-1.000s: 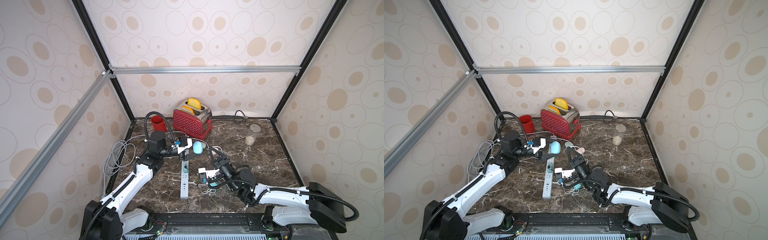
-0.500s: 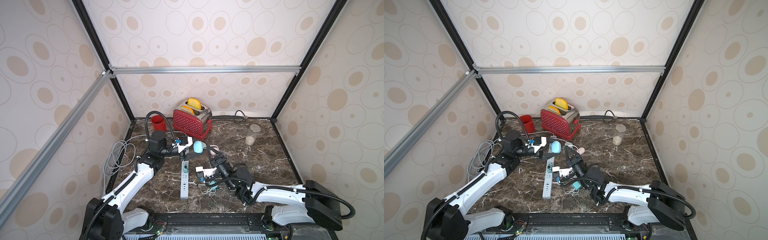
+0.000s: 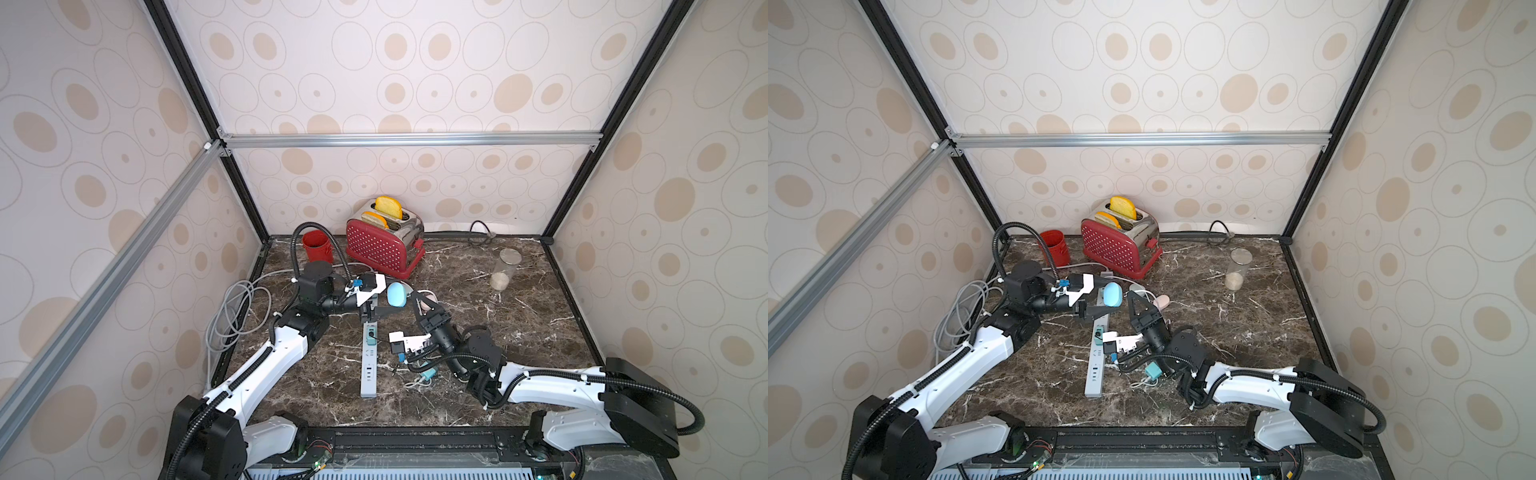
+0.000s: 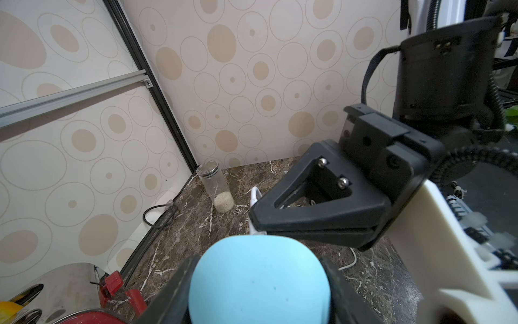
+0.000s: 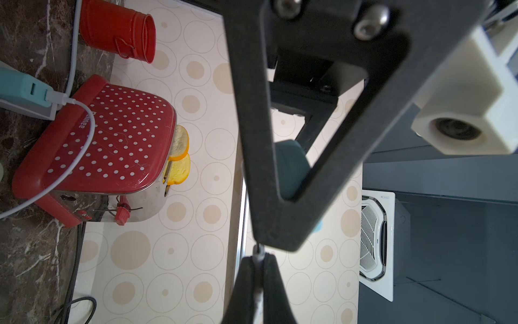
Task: Charge the bluetooth headset
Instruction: Insert the charging cable into the bluetooth headset.
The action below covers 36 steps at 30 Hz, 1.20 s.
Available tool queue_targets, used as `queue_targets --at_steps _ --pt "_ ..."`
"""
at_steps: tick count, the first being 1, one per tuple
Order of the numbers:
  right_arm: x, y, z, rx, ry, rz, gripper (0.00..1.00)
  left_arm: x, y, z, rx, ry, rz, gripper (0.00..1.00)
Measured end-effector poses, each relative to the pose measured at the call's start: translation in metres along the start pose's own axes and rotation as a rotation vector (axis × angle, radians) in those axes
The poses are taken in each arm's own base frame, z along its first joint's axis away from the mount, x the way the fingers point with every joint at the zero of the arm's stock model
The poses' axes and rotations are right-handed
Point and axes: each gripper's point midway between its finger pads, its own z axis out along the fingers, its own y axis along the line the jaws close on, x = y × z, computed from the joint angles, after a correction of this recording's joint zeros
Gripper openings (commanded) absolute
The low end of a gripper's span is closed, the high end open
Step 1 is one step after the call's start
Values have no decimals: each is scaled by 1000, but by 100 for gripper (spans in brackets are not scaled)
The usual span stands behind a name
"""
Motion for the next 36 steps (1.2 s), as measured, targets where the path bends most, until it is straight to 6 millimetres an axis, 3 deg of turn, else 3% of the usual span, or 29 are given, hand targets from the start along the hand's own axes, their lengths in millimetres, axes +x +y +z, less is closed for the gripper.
queue_targets --at_steps 36 --pt "0 3 3 -9 11 18 0 3 0 2 -9 13 -3 46"
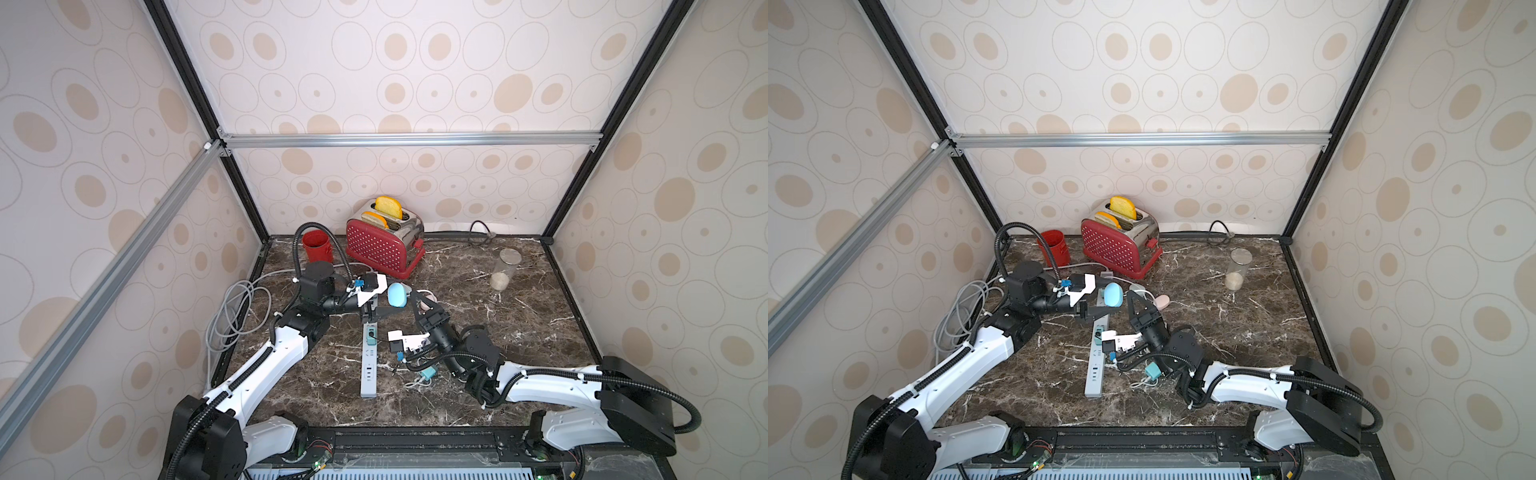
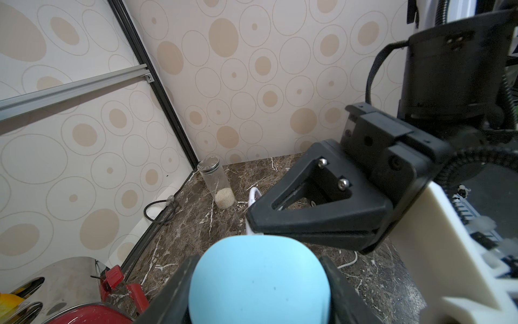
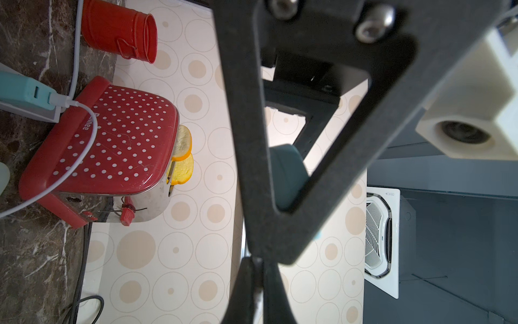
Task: Charge the bluetooth headset
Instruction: Insert the charging cable into the bluetooth headset.
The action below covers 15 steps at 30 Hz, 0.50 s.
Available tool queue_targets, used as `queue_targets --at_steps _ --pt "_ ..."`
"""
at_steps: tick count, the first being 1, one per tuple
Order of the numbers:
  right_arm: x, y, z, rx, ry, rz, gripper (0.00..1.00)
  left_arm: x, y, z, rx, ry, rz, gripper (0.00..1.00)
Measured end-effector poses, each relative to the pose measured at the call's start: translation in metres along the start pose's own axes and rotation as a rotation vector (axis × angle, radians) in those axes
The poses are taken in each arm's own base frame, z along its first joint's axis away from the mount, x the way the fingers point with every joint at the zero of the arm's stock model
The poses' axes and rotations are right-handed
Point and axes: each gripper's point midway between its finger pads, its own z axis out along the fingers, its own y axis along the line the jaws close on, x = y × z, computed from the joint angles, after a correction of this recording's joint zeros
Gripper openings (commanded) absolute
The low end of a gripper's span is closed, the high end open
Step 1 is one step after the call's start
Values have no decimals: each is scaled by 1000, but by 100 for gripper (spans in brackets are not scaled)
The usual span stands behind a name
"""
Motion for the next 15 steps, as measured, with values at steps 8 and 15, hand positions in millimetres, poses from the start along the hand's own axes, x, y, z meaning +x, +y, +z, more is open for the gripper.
queue_targets --at_steps 8,15 --pt "0 -1 0 6 2 4 0 1 1 0 -6 3 0 46" --pt "0 -1 0 6 6 6 0 2 3 0 -18 9 0 46"
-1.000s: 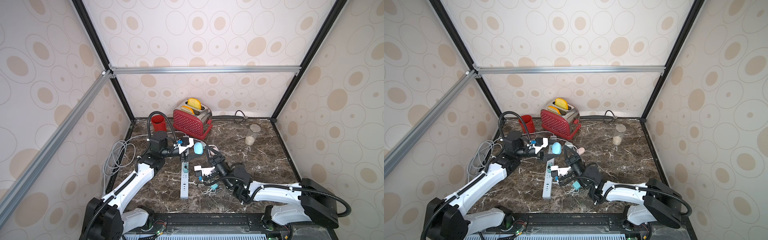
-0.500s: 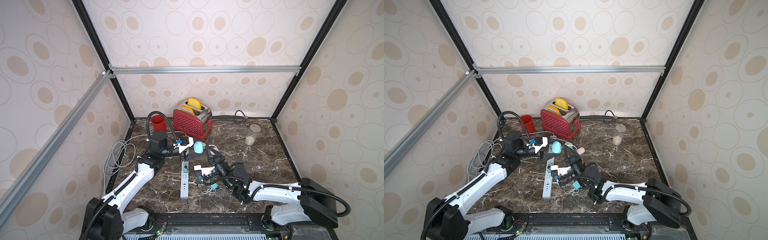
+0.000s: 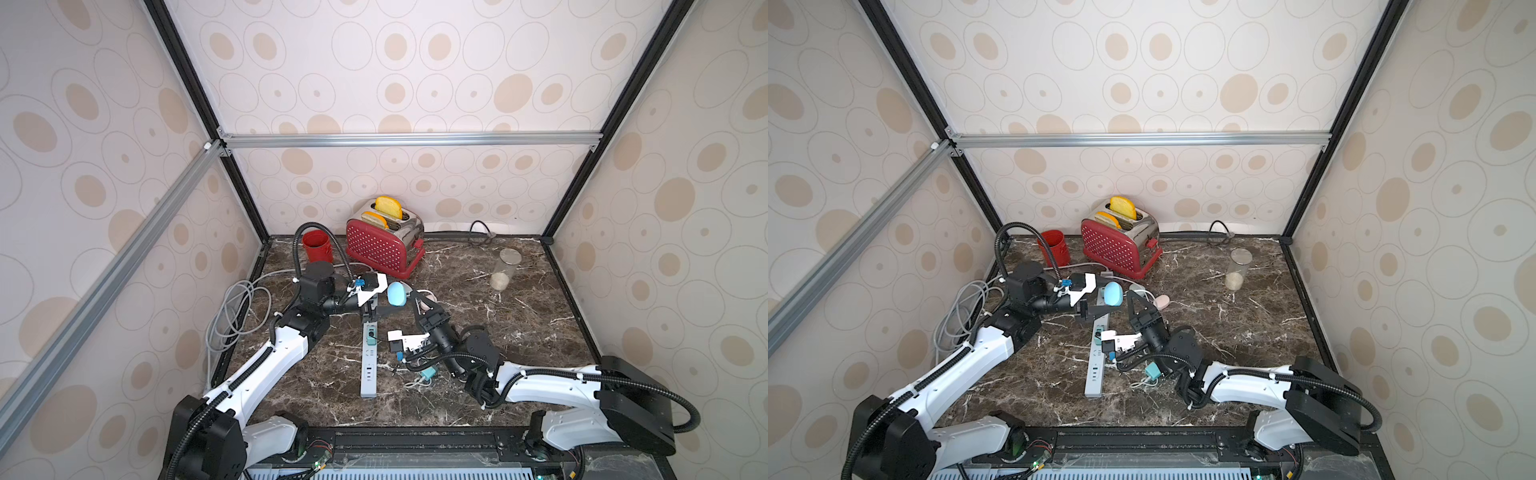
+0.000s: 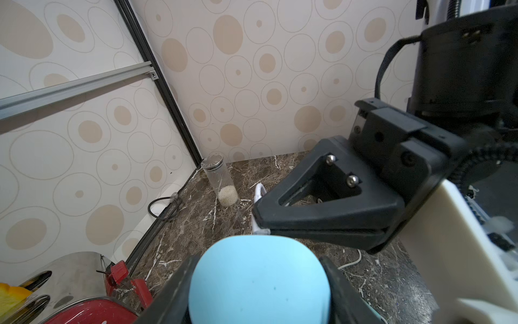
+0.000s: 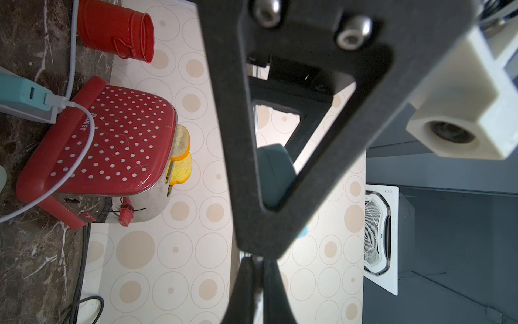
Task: Charge the bluetooth headset
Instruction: Insert the charging cable into the bluetooth headset.
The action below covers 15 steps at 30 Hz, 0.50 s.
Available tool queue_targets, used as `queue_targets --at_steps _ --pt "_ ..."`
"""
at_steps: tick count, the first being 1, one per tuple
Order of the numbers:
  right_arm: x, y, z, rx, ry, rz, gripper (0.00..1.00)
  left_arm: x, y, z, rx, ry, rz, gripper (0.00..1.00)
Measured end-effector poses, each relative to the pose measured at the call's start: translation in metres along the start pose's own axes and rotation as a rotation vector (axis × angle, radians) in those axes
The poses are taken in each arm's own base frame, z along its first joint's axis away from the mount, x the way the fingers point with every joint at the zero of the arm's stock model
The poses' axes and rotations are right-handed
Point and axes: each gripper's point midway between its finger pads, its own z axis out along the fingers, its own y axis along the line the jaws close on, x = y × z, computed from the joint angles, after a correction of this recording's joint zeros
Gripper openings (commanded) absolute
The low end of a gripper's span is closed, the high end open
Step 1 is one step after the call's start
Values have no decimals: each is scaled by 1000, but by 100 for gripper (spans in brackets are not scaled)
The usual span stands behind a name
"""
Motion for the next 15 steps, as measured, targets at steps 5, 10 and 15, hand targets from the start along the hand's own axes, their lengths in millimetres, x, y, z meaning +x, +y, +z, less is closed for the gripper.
queue_targets --at_steps 5,10,15 --pt "-1 -2 -1 4 1 5 0 0 0 0 -3 2 0 45" --pt "-1 -2 0 4 2 5 0 0 0 0 -3 2 3 45" --pt "-1 -1 1 0 8 4 0 1 0 0 -4 3 2 45"
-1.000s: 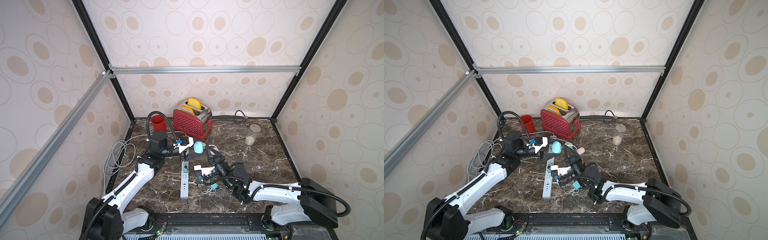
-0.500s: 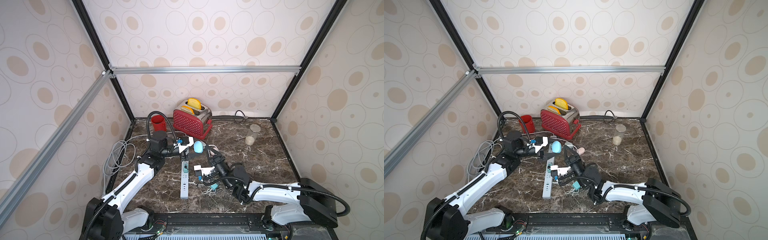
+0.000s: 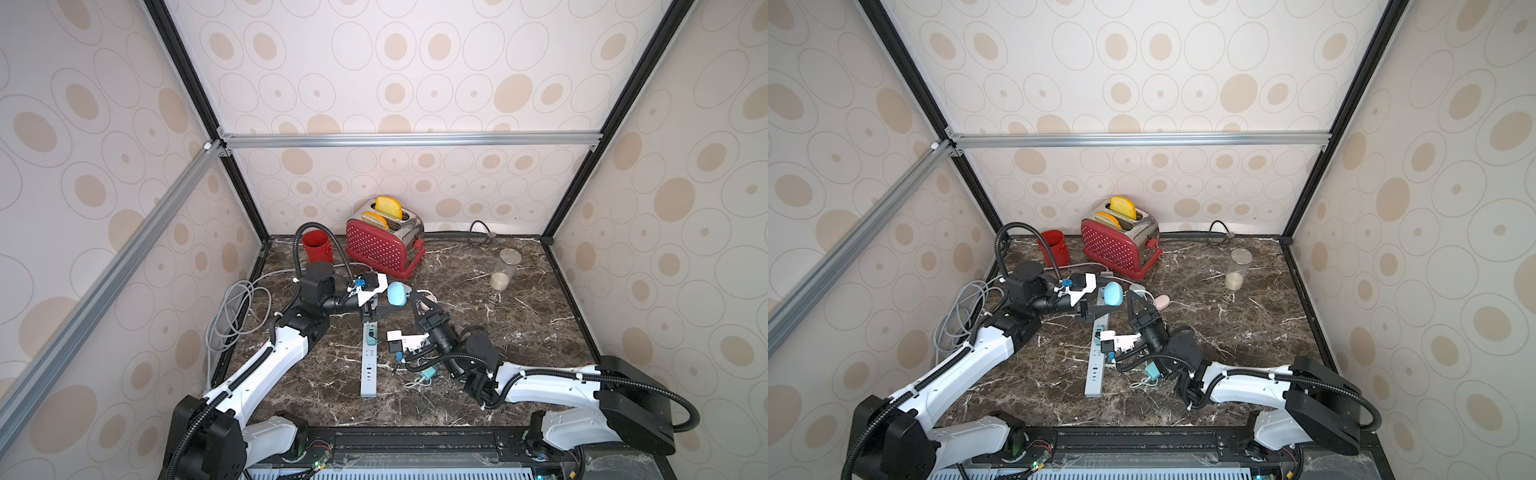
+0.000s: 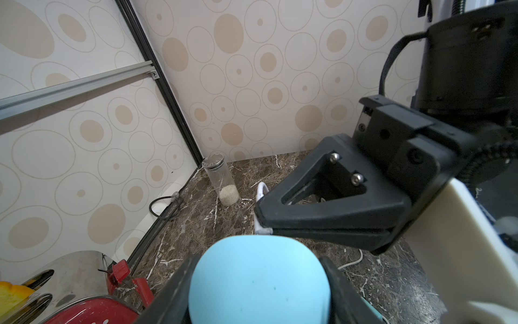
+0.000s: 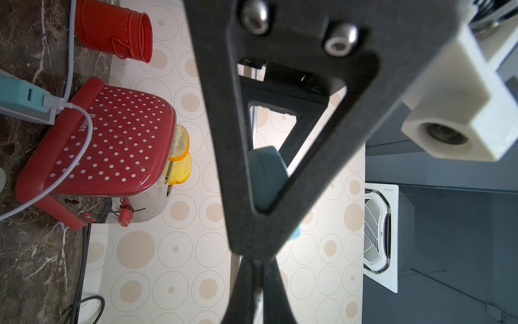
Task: Charge the bluetooth headset
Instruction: Insert the charging cable into the bluetooth headset.
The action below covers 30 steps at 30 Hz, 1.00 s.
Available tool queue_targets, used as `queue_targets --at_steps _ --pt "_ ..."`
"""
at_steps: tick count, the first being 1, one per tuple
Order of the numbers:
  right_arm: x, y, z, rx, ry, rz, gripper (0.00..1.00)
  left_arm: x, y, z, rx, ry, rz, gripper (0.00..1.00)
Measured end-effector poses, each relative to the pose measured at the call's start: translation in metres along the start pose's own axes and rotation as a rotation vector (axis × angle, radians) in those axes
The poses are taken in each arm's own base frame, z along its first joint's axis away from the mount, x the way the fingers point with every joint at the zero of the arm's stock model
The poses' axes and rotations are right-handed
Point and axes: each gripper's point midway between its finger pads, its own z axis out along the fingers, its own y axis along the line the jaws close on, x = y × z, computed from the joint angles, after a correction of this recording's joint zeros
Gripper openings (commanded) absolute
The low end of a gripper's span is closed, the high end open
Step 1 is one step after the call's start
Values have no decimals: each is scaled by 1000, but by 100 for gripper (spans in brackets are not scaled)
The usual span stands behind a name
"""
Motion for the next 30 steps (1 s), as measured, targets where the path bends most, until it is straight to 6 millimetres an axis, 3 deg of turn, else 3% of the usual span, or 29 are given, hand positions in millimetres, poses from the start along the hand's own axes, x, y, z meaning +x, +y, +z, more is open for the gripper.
queue_targets --at_steps 14,30 --pt "-3 12 8 -52 48 1 0 13 5 1 -44 61 -36 41" --pt "-2 14 7 -63 59 98 0 12 4 6 -42 115 -41 41"
